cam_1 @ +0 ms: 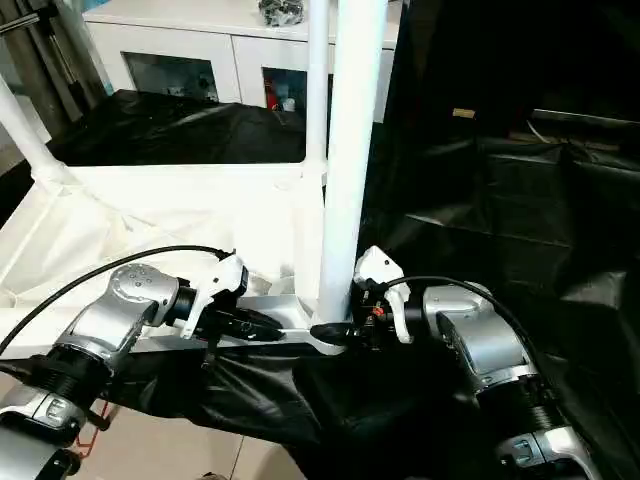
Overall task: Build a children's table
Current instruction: Rotate leg to tighten
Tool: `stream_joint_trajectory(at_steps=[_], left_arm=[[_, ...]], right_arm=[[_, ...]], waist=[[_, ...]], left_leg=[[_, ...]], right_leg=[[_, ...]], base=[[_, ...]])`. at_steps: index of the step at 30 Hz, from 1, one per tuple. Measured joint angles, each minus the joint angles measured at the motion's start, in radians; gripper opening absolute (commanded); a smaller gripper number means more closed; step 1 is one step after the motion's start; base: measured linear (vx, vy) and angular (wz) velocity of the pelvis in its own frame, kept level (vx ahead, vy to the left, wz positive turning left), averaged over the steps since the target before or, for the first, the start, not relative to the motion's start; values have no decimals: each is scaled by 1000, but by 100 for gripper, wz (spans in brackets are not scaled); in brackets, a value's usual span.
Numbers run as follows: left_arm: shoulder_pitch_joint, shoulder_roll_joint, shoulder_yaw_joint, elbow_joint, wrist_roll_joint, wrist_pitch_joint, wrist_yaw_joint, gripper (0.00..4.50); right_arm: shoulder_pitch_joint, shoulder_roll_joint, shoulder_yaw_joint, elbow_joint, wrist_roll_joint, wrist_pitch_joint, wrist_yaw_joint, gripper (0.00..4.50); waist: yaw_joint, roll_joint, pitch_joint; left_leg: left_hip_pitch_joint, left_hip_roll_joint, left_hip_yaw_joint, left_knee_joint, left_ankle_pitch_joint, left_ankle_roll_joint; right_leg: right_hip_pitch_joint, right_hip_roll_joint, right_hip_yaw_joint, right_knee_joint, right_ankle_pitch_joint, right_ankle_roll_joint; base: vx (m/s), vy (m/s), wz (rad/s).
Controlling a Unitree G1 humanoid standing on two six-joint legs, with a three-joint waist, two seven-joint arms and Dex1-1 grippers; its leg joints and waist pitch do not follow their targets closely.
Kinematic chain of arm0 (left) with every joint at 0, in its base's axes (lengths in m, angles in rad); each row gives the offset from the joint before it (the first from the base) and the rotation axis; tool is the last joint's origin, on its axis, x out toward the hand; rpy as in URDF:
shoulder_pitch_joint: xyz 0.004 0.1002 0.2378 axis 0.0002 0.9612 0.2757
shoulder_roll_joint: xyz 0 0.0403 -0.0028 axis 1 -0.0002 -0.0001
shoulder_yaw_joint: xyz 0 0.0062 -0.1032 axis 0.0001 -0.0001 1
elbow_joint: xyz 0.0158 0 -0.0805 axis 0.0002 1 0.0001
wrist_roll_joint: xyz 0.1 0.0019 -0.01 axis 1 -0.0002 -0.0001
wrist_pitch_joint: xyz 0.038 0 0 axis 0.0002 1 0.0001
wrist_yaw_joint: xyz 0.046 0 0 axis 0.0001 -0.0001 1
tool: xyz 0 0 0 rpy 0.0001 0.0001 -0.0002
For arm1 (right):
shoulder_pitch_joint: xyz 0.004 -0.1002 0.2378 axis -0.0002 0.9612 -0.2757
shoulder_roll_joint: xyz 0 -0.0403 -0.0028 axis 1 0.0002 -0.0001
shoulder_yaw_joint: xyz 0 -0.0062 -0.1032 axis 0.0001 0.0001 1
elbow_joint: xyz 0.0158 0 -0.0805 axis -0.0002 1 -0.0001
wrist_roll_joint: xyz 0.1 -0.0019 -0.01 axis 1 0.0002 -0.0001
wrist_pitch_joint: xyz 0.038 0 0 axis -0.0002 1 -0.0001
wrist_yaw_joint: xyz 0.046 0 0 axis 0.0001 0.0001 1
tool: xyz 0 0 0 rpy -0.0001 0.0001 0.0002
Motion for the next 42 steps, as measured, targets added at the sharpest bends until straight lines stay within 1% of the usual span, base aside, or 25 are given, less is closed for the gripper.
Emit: stream_joint_trajectory(at_steps=[1,2,3,5,8,13,15,16,17,18,19,20,23,24,27,31,33,34,35,39,42], left_arm=[[-1,-3,4,4,1,0,16,0],[-9,-18,15,24,11,-1,68,0],[-14,-25,19,34,15,-1,90,0],[-33,-61,34,73,31,1,173,0],[-55,-102,38,100,49,18,272,0],[-95,-193,63,152,79,57,454,0],[-102,-216,68,158,82,70,498,0],[-103,-222,69,158,82,73,511,0],[-103,-224,70,158,82,74,513,0],[-104,-224,69,158,82,74,513,0],[-104,-223,69,157,82,73,510,0],[-104,-222,67,157,82,73,501,0],[-99,-206,67,147,81,66,462,0],[-95,-200,66,140,80,63,447,0],[-76,-162,59,109,75,44,378,0],[-58,-118,46,83,65,13,285,0],[-41,-89,30,55,47,3,212,0],[-35,-80,25,45,41,1,184,0],[-28,-71,21,36,35,-2,155,0],[-13,-47,15,25,28,-25,97,0],[-10,-32,9,25,20,-37,69,0]], right_arm=[[-1,8,-5,6,-4,-3,-21,269],[-11,42,-25,35,-20,-12,-90,269],[-17,54,-31,50,-27,-18,-117,269],[-45,102,-57,110,-45,-34,-235,268],[-75,154,-91,169,-55,-36,-371,268],[-140,245,-150,266,-94,-39,-610,268],[-160,260,-156,294,-108,-46,-667,268],[-164,265,-157,303,-112,-57,-683,324],[-164,265,-158,309,-114,-66,-684,338],[-164,268,-158,312,-115,-70,-684,338],[-163,269,-158,312,-115,-72,-682,344],[-163,270,-158,312,-114,-76,-678,367],[-150,260,-158,291,-111,-81,-614,383],[-141,251,-158,278,-110,-84,-585,399],[-111,194,-132,234,-87,-89,-445,399],[-90,133,-95,189,-61,-82,-309,399],[-70,72,-64,142,-32,-58,-195,399],[-64,54,-56,125,-25,-47,-151,399],[-57,41,-52,106,-23,-36,-108,399],[-44,21,-34,82,-16,-26,-29,399],[-44,9,-19,74,-10,-20,-2,368]], waist=[[-1,0,0],[-4,-1,0],[-6,-2,-1],[-16,-2,0],[-29,-3,-1],[-32,-2,-1],[-31,-2,-1],[-30,-2,-1],[-30,-2,-2],[-30,-2,-2],[-30,-2,-2],[-29,-2,-2],[-30,-2,-2],[-29,-2,-2],[-26,-2,-2],[-23,0,-1],[-19,0,-1],[-16,0,-1],[-13,0,-1],[-4,0,-1],[-2,0,-1]], left_leg=[[1,0,0,0,0,0],[3,0,0,2,0,0],[4,0,0,2,0,0],[6,0,0,5,1,-1],[7,-1,0,6,1,-1],[7,-1,0,9,0,0],[7,-1,0,9,0,0],[7,-1,0,8,0,0],[7,-1,0,7,0,0],[7,-1,0,7,0,0],[7,-1,0,6,0,0],[7,-1,0,5,0,0],[6,-1,0,3,0,0],[6,-1,0,3,0,0],[5,-1,0,-1,0,0],[3,0,-1,-3,0,0],[2,0,-1,-3,0,0],[2,0,0,-3,0,0],[1,0,0,-3,0,1],[2,0,0,-2,0,0],[2,0,0,-2,0,0]], right_leg=[[1,0,0,0,0,0],[2,0,0,2,0,0],[3,0,0,2,0,0],[5,0,1,1,-2,4],[6,0,2,-1,-3,5],[8,0,3,-1,-2,3],[8,-1,3,-2,-2,3],[8,-1,3,-2,-1,3],[8,-1,3,-2,0,1],[7,-1,3,-2,1,0],[7,-1,3,-1,1,0],[7,-1,3,-1,1,-1],[5,-1,2,-2,1,-1],[5,-1,2,-2,2,-1],[3,0,1,-1,2,-1],[1,0,0,-2,1,0],[1,0,0,-3,0,0],[1,0,-1,-3,0,0],[1,0,-1,-3,0,0],[1,0,0,-2,0,0],[1,0,0,-2,0,0]], base=[[0,0,0],[0,0,0],[0,0,0],[0,0,0],[0,0,0],[0,0,0],[0,0,0],[0,0,0],[0,0,0],[0,0,0],[0,0,0],[0,0,0],[0,0,0],[0,0,0],[0,0,0],[0,0,0],[0,0,0],[0,0,0],[0,0,0],[0,0,0],[0,0,0]])
